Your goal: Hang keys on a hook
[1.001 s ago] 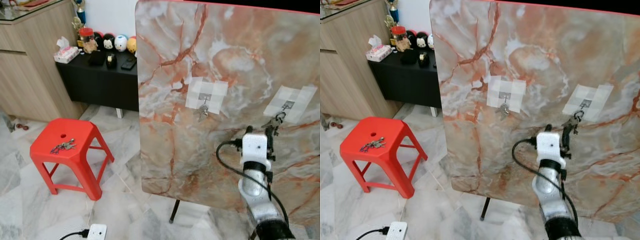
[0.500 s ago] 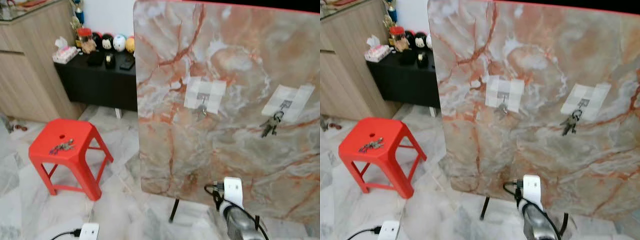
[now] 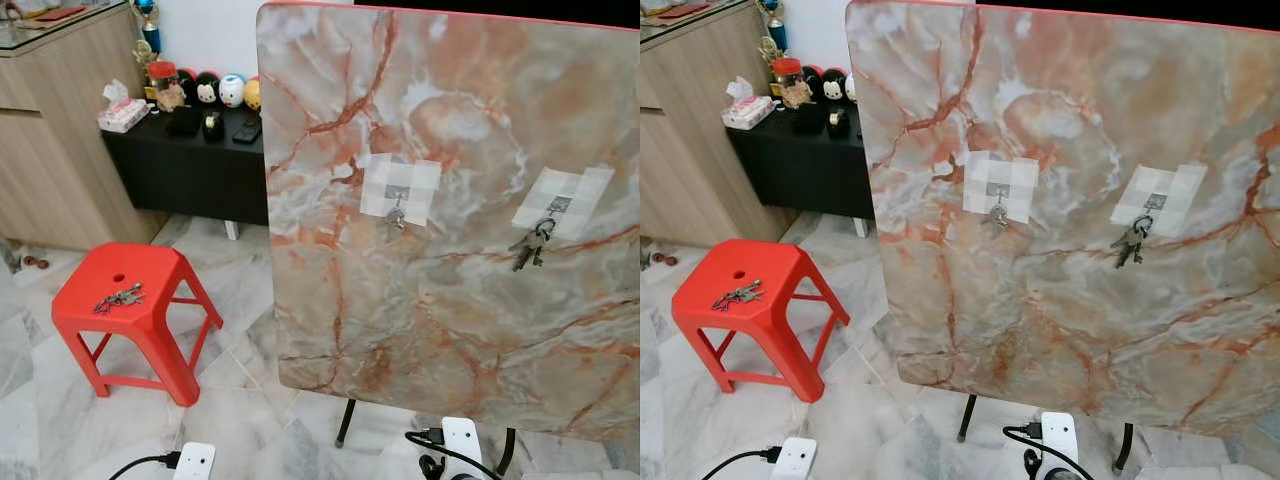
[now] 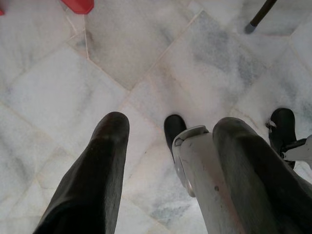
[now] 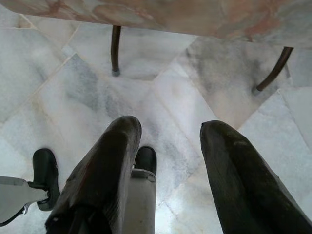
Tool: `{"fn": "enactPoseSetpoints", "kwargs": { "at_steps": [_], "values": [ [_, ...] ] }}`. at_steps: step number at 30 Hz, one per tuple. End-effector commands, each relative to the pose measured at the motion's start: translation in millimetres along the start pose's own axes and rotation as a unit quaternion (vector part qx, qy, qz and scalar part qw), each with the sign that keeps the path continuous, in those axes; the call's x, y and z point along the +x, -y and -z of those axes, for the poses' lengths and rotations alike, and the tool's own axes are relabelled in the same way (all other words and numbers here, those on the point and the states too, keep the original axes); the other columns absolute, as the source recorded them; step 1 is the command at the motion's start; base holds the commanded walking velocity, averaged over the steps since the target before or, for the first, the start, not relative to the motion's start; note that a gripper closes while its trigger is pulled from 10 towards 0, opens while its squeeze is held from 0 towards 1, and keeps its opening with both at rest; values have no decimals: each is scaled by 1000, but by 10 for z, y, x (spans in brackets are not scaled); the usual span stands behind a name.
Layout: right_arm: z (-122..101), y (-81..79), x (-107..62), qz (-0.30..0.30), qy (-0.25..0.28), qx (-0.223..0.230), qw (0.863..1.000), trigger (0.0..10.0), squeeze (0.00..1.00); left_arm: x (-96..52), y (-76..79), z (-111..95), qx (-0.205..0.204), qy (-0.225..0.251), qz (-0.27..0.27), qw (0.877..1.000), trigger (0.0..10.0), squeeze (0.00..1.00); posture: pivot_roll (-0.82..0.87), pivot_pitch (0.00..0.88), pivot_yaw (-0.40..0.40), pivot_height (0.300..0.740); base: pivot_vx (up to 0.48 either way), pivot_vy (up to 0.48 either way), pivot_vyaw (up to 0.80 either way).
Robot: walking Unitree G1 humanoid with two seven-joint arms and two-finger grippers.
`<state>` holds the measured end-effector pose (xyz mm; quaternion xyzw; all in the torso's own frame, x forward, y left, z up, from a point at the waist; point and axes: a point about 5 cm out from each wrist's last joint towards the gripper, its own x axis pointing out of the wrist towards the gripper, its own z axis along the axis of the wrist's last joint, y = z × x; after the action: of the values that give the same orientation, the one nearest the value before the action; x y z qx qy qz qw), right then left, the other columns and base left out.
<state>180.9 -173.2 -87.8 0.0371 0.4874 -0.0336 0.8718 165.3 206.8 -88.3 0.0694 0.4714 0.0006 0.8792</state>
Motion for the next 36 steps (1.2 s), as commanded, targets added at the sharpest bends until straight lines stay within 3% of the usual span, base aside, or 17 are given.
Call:
{"fn": "enactPoseSetpoints", "kwargs": {
  "at_steps": [1,3,13,14,17,21,36],
  "values": [
    [47,25,-6,1,-10,-15,1000,10000,0,-3,25,41,20,-13,8,1000,10000,0,-1,0,-43,740,0,0,0],
    [61,30,-9,1,-11,-29,1000,10000,0,-2,38,30,26,-10,16,999,10000,0,1,0,-46,740,0,0,0],
    [64,73,-17,-7,0,-16,1000,10000,0,-5,93,80,22,-22,16,999,10000,0,24,0,-57,740,0,0,0],
    [94,94,-20,-2,-10,-41,999,10000,0,-8,93,95,23,-25,16,999,10000,0,23,0,-55,740,0,439,0],
    [122,124,-27,0,-15,-55,998,10000,0,-11,93,109,22,-26,15,999,10000,0,20,0,-54,740,0,467,0],
    [121,233,-39,21,-7,5,1000,10000,0,-17,94,135,22,-30,14,999,10000,0,19,0,-45,740,0,468,0],
    [255,254,-62,31,-23,-3,999,10000,0,-26,57,156,24,-30,13,999,10000,0,23,0,-42,740,0,475,0]
  ]
}}
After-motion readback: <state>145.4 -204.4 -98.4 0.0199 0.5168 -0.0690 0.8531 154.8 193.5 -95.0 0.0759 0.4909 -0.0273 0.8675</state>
